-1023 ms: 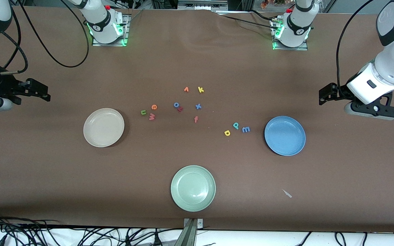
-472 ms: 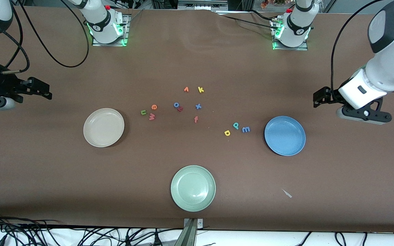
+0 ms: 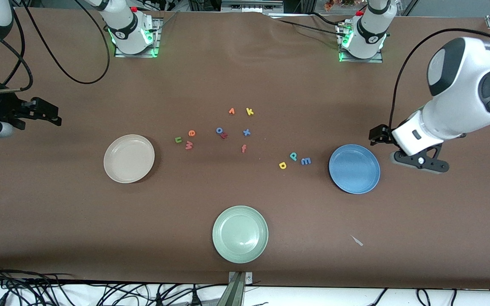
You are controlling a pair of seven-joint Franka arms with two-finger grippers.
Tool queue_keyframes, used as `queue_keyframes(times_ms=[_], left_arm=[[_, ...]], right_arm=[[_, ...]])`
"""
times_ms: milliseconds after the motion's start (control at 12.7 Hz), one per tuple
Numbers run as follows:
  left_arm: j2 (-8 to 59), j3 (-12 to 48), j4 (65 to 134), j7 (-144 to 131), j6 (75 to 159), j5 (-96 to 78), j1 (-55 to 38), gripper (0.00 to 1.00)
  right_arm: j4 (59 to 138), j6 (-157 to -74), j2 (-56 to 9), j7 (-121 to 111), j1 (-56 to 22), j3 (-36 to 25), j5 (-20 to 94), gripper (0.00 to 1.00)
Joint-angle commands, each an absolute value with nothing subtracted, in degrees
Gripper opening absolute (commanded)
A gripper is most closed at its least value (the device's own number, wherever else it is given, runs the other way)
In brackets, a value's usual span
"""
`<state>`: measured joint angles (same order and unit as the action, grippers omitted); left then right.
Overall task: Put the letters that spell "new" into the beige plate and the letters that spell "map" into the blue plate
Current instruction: 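Reach the left gripper toward the blue letter beside the blue plate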
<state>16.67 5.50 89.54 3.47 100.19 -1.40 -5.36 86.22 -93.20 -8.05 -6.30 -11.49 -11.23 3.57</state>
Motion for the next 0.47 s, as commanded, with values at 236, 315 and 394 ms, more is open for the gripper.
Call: queue_keyframes(times_ms=[236,315,394], left_arm=[[29.07,10.88,83.67,6.84,106.34,-2.38,-8.26,1.00],[30.92,11.77,83.67,9.47,107.83,-2.46,-8.70,1.00],[32.94,12.30,84.02,13.67,110.54,-2.46,-9.66,1.00]], right_arm=[[85.78,-93.52,-8.09,-5.71,-11.34,-11.25,4.57,1.00],[85.69,-93.52,-8.09,-5.71,-11.42,-11.16,4.48,1.00],[85.69,-93.78,-8.17,-5.80,-11.34,-11.16,4.31,1.00]])
